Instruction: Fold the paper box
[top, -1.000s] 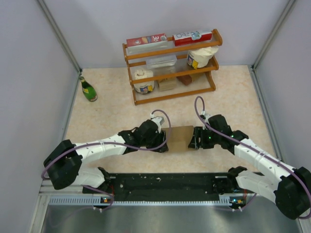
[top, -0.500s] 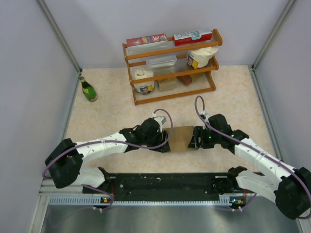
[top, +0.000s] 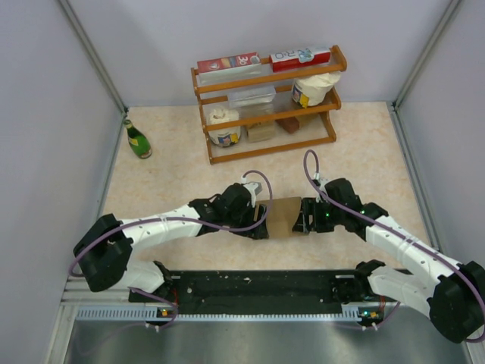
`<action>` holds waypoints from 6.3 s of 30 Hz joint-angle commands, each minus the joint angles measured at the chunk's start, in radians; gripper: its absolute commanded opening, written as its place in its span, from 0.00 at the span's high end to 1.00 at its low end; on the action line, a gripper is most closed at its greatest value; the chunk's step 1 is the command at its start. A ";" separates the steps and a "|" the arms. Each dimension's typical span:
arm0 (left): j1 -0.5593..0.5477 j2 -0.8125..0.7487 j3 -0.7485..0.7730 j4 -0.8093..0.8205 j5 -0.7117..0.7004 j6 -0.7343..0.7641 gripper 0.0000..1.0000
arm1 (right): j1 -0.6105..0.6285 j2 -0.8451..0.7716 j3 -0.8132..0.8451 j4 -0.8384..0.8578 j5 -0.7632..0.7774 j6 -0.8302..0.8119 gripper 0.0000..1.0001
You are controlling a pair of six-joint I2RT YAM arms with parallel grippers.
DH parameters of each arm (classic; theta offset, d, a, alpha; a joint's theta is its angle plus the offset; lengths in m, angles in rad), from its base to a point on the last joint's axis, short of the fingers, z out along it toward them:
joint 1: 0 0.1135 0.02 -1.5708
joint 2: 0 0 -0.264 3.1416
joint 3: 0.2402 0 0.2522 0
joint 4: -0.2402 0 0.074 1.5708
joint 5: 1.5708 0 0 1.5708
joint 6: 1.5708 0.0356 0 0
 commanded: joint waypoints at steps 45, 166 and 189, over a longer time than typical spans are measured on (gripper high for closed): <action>0.004 0.045 0.053 0.025 0.007 0.012 0.48 | -0.001 0.022 0.058 0.018 -0.043 -0.018 0.42; 0.303 0.250 0.070 0.253 0.122 0.196 1.00 | -0.142 0.318 0.081 0.284 0.101 -0.078 0.96; 0.329 0.102 0.032 0.122 -0.107 0.229 0.85 | -0.144 0.052 0.069 0.030 0.303 -0.025 0.71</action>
